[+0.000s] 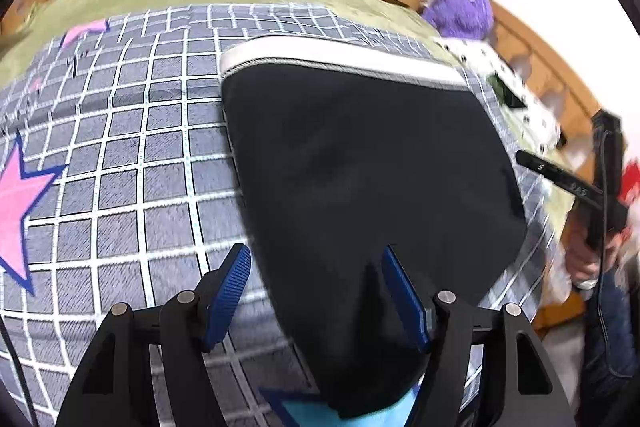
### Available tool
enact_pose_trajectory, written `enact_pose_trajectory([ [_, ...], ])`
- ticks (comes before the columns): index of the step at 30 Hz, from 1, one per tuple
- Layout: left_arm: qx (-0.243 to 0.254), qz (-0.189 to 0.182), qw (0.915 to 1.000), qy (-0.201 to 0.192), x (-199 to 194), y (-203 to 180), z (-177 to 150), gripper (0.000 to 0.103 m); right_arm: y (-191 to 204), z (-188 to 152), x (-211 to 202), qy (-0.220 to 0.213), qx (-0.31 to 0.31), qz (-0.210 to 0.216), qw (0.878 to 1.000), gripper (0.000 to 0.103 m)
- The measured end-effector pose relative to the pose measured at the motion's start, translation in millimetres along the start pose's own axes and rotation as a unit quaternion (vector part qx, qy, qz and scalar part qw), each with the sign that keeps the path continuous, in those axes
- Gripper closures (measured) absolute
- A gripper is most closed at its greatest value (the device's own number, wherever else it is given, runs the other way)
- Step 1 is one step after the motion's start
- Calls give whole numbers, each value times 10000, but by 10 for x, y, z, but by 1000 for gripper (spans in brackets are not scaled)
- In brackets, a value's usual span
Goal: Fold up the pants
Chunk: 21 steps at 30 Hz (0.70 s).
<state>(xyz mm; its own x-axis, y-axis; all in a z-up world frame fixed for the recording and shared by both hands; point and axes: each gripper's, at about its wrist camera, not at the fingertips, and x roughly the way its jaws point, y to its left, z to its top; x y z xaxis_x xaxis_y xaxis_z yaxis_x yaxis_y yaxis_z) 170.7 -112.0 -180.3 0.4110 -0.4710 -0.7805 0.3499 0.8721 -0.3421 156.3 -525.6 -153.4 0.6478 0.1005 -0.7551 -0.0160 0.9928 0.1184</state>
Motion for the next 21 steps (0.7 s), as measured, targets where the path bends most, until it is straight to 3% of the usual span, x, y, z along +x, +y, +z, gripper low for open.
enact_pose_trajectory([
  [2, -268, -204, 9994, 46, 65, 100, 90, 37, -41, 139, 194, 24, 164, 119, 9998, 47],
  [4, -375, -333, 9987, 15, 150, 135, 147, 37, -105, 179, 485, 378, 278, 174, 9987, 45],
  [6, -461, -358, 9983, 20, 272, 204, 171, 37, -213, 170, 777, 585, 504, 388, 9963, 27],
  [10, -777, -884, 9928, 232, 595, 339, 177, 39, -376, 128, 966, 767, 797, 965, 9892, 27],
  [13, -1053, -1321, 9855, 142, 733, 387, 184, 44, -445, 81, 1045, 985, 971, 1394, 9805, 26],
  [16, -1217, -1448, 9818, 187, 804, 370, 236, 60, -433, 51, 1117, 1212, 976, 1859, 9702, 28],
  [17, -1226, -1559, 9800, 172, 783, 364, 267, 78, -417, 45, 1139, 1233, 948, 1858, 9702, 29],
  [18, -1170, -1618, 9798, 135, 737, 350, 313, 85, -430, 54, 1134, 1262, 998, 1865, 9692, 38],
  [21, -894, -1696, 9814, -31, 456, 301, 472, 89, -442, 138, 957, 1117, 1277, 1802, 9689, 61],
])
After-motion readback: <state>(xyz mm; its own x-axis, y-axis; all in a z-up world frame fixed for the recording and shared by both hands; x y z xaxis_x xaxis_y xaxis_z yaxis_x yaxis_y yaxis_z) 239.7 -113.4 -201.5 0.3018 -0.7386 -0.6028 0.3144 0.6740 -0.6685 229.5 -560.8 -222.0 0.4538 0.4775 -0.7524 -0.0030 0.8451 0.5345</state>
